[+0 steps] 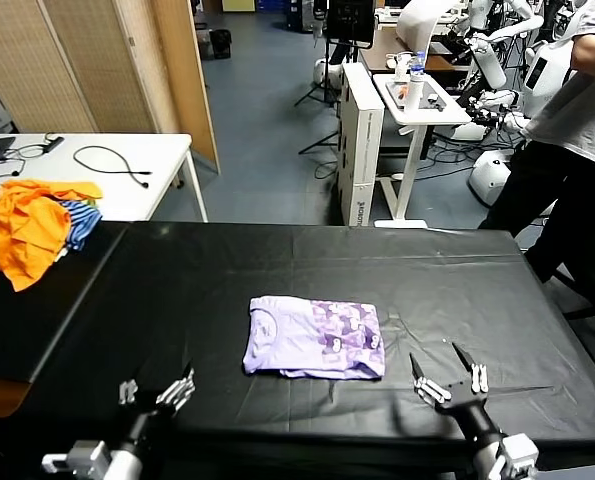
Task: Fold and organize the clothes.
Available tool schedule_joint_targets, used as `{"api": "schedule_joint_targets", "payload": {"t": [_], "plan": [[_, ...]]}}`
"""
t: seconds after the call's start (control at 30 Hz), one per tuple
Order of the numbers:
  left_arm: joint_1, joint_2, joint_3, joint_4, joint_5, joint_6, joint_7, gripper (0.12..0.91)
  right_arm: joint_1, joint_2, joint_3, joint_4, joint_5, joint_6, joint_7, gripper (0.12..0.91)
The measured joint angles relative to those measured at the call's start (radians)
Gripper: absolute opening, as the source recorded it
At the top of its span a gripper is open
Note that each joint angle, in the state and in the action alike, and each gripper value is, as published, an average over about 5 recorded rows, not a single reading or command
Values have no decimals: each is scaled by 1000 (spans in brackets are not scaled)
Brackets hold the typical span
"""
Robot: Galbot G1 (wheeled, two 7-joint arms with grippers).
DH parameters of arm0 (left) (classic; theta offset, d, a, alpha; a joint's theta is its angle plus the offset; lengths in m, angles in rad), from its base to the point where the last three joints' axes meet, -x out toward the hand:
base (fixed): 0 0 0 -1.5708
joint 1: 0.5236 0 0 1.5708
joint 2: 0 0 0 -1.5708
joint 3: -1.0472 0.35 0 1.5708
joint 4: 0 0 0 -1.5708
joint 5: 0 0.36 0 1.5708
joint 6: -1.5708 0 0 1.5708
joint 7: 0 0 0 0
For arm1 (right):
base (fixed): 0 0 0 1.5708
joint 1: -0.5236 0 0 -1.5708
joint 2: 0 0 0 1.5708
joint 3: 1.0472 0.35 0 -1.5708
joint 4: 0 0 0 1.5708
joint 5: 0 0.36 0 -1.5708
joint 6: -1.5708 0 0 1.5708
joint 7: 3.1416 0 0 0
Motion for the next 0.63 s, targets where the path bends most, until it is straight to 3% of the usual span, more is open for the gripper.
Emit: {"api": "schedule_joint_targets", "payload": {"t": [0.23,0.63], "plan": [[67,-38,-6,-16,21,16,-6,907,-82,9,-38,-6,-35,62,34,907],[117,-60,-15,-36,38,20,13,907,-106,16,-53,-7,-32,66,33,907]]}}
